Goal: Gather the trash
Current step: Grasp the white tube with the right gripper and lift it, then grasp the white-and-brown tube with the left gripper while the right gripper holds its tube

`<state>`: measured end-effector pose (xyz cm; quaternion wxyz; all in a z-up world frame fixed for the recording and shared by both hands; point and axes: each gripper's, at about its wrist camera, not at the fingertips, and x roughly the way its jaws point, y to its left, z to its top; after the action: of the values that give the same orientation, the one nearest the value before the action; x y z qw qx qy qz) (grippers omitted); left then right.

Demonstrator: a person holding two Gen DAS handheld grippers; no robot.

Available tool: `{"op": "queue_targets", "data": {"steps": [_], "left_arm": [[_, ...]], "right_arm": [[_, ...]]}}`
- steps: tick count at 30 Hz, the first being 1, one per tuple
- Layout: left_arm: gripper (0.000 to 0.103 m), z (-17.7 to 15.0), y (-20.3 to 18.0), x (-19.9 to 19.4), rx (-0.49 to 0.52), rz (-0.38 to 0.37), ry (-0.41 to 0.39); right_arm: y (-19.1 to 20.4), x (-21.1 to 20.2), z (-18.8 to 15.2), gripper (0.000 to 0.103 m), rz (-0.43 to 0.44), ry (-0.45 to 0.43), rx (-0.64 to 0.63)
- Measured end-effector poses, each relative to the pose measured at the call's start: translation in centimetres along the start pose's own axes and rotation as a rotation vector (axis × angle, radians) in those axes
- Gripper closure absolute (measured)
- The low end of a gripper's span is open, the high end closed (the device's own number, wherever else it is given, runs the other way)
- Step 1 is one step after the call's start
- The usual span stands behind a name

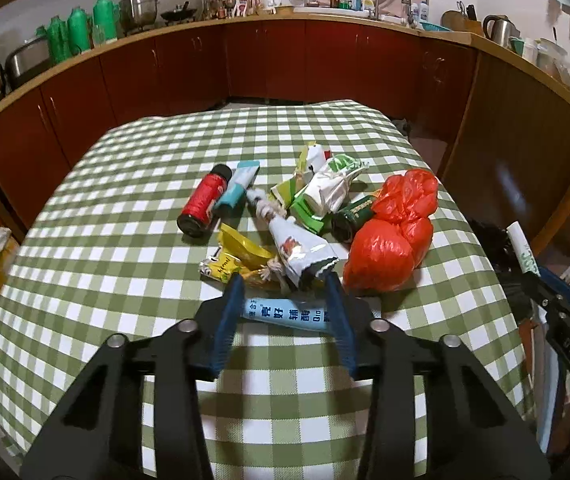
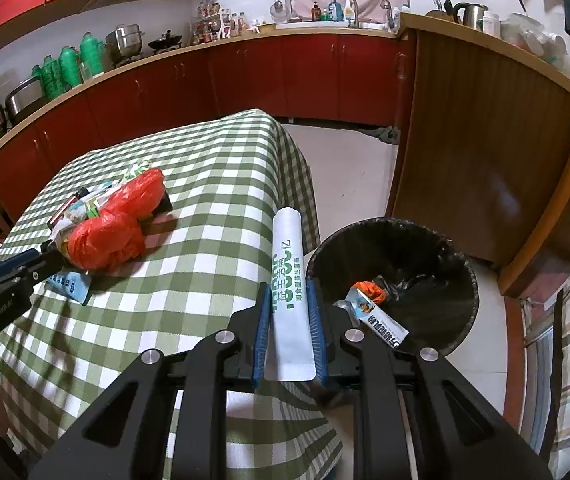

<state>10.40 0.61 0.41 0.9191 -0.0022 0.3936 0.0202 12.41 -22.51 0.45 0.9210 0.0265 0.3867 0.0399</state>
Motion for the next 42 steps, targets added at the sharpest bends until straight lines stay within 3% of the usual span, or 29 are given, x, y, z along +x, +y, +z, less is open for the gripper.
{"op": "queue_targets", "data": {"steps": [4, 8, 25, 34, 37, 39, 41, 42], "left_arm": [[0.090, -0.4, 0.4, 0.2, 0.003, -0.024, 0.008], [0.098, -0.7, 0.6, -0.1, 0.003, -0.051, -0.001], [0.100, -2.1, 2.8, -1.9, -0.029, -0.066, -0.013], [0.103, -3.7, 3.7, -1.6, -0.036, -0.057, 0.038], [0.100, -3.8, 3.6, -1.7, -0.025, -0.051, 0.042], [0.091, -3.6, 3.6, -2.0, -0.030, -0.058, 0.027], [0.065, -3.2, 3.5, -2.5, -0.035, -0.058, 0.005], [0.060, -3.0, 3.4, -2.7, -0.036, -0.057, -0.007]], "right_arm": [[0.1, 0.0, -0.1, 0.083, 0.004, 0.003, -0.007], [0.2, 0.0, -0.1, 0.083, 0.006, 0.002, -0.011], [0.5, 0.2, -0.5, 0.083, 0.014, 0.013, -0.016], [0.7, 0.4, -0.7, 0.083, 0.018, 0.021, -0.023], [0.7, 0.4, -0.7, 0.083, 0.018, 0.022, -0.024], [0.7, 0.4, -0.7, 0.083, 0.018, 0.020, -0.022], [0.7, 0.4, -0.7, 0.083, 0.018, 0.020, -0.022], [0.7, 0.4, -0.7, 0.083, 0.018, 0.020, -0.021]]}}
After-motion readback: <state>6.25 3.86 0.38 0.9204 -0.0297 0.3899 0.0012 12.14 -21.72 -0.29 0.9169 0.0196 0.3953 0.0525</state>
